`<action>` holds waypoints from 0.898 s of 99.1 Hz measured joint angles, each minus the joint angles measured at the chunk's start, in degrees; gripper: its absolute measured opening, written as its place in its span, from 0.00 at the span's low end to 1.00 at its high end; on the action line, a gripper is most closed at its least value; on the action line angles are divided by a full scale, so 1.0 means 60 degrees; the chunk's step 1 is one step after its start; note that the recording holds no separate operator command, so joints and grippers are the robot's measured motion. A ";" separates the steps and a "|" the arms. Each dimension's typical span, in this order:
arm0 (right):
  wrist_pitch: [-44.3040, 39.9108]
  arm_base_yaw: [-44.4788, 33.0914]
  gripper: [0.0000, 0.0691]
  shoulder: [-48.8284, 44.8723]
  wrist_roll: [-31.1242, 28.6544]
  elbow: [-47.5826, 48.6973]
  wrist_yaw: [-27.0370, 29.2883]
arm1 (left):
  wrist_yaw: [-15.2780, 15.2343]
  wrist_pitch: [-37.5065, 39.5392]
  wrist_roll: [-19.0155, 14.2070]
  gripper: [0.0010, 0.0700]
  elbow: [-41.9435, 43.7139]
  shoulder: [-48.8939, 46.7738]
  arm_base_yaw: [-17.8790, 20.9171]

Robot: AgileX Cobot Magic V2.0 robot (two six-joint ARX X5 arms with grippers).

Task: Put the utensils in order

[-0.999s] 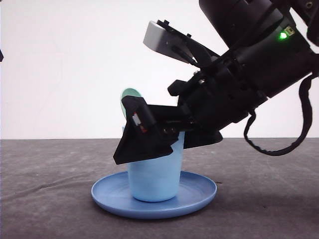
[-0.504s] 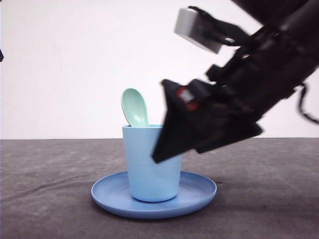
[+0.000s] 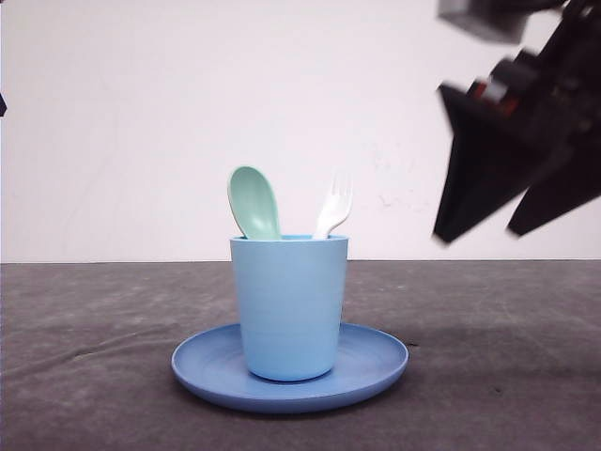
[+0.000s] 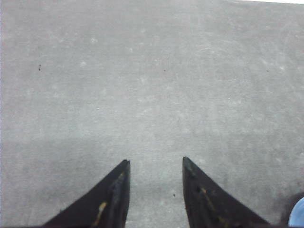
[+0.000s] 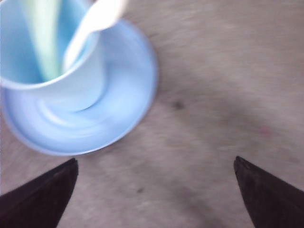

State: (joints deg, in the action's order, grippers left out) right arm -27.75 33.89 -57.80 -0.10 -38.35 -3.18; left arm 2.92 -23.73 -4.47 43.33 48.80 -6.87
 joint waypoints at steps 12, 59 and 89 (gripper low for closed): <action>-0.0452 -0.1071 0.96 0.0474 -0.0182 -0.0379 0.0000 | 0.0000 0.0000 0.0000 0.27 0.0000 0.0000 0.0000; -0.1639 -0.3963 0.96 0.1468 -0.0954 -0.0845 -0.0200 | 0.0000 -0.0004 0.0000 0.27 0.0000 0.0000 0.0000; -0.1723 -0.3963 0.80 0.1468 -0.0954 -0.0845 -0.0211 | 0.0000 -0.0011 0.0000 0.21 0.0000 0.0000 0.0000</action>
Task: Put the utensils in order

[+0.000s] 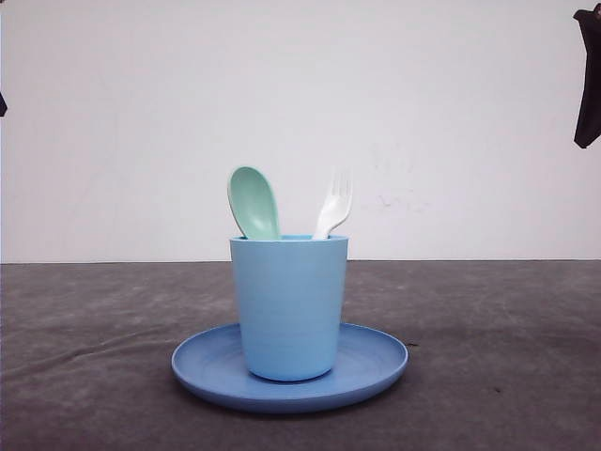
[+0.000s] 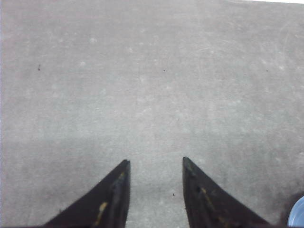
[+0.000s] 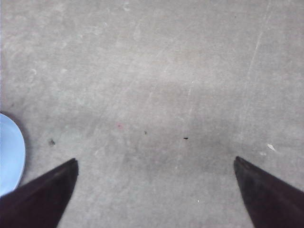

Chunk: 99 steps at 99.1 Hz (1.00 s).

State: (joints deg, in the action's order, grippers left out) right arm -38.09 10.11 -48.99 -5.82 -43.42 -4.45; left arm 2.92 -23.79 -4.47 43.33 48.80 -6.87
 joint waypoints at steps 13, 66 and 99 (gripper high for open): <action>-0.0018 0.0000 0.22 0.0000 0.0007 0.0000 0.0004 | 0.0000 -0.0117 0.0000 0.03 0.0000 0.0000 0.0000; 0.0528 0.0000 0.01 0.0000 0.0004 0.0000 0.0000 | 0.0000 -0.0641 -0.0004 0.01 0.0000 0.0000 0.0000; 0.1293 0.0000 0.01 0.0000 0.0004 0.0000 0.0000 | -0.0215 -0.0517 0.0171 0.01 -0.0168 -0.0240 0.0051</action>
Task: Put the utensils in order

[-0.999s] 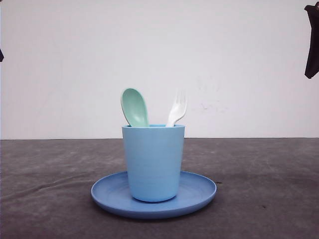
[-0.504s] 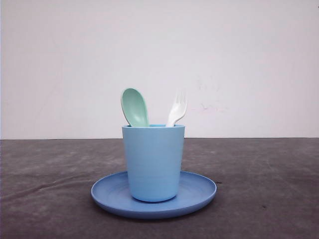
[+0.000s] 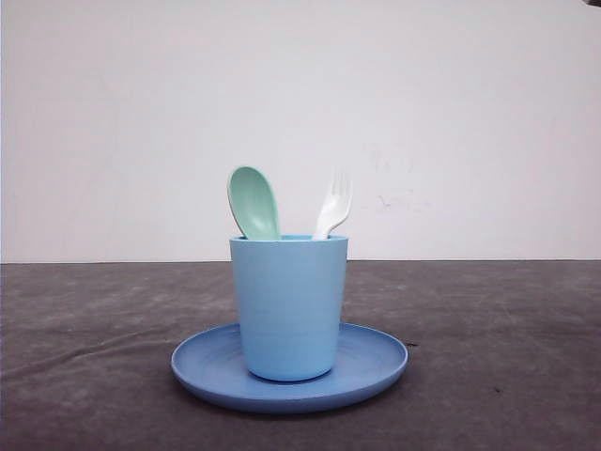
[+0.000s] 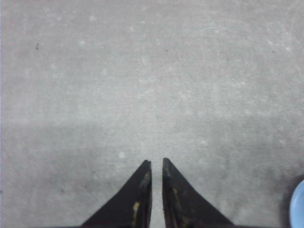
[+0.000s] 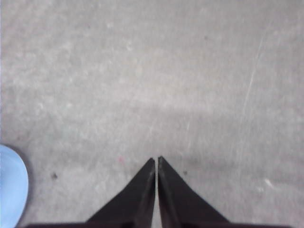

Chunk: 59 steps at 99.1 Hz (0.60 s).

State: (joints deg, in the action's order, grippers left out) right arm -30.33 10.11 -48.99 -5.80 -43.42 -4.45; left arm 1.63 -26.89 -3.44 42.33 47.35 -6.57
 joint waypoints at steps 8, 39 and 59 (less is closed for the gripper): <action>0.0208 0.0000 0.01 0.0000 0.0000 0.0000 0.0000 | -0.0142 0.0164 0.0189 0.01 -0.0659 -0.0783 0.0138; 0.0976 0.0000 0.01 0.0000 0.0000 0.0000 0.0000 | -0.0284 0.2645 0.0339 0.01 -0.5045 -0.5260 0.0597; 0.1443 0.0000 0.01 0.0000 0.0000 0.0000 0.0000 | -0.0306 0.2594 0.0393 0.01 -0.6539 -0.7348 0.0688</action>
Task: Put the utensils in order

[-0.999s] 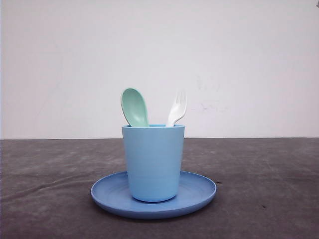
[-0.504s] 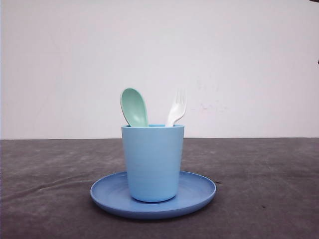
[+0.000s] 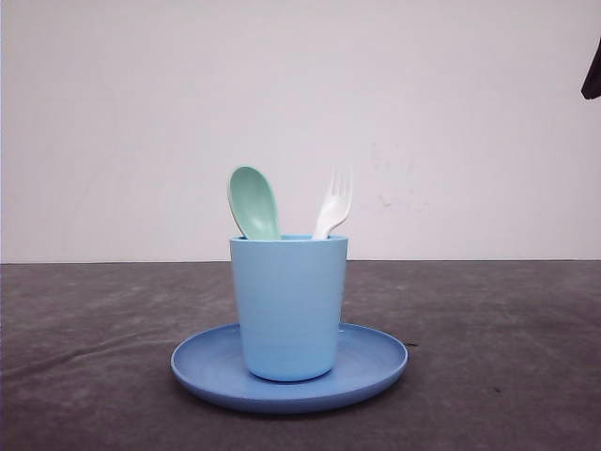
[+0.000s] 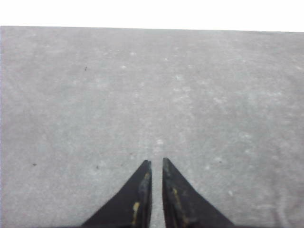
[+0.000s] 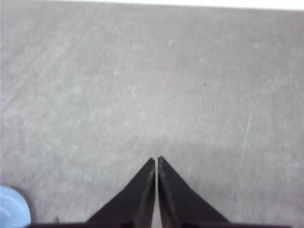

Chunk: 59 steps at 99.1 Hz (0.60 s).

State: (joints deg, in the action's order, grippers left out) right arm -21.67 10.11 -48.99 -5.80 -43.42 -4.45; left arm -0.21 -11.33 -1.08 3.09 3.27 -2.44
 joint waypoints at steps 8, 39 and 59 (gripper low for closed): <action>0.0095 0.0000 0.01 0.0000 0.0000 0.0000 0.0000 | -0.0004 0.0080 0.0007 0.01 -0.0175 -0.0361 0.0011; 0.0517 0.0000 0.01 0.0000 0.0000 0.0000 0.0000 | -0.0011 0.0135 0.0084 0.00 -0.0208 -0.0503 0.0011; 0.0630 0.0000 0.01 0.0000 0.0000 0.0000 0.0000 | -0.0011 0.0135 0.0087 0.00 -0.0208 -0.0503 0.0011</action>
State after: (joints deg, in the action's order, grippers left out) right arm -17.89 10.11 -48.99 -5.80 -43.42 -4.45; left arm -0.27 -10.52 -0.56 1.85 0.25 -2.37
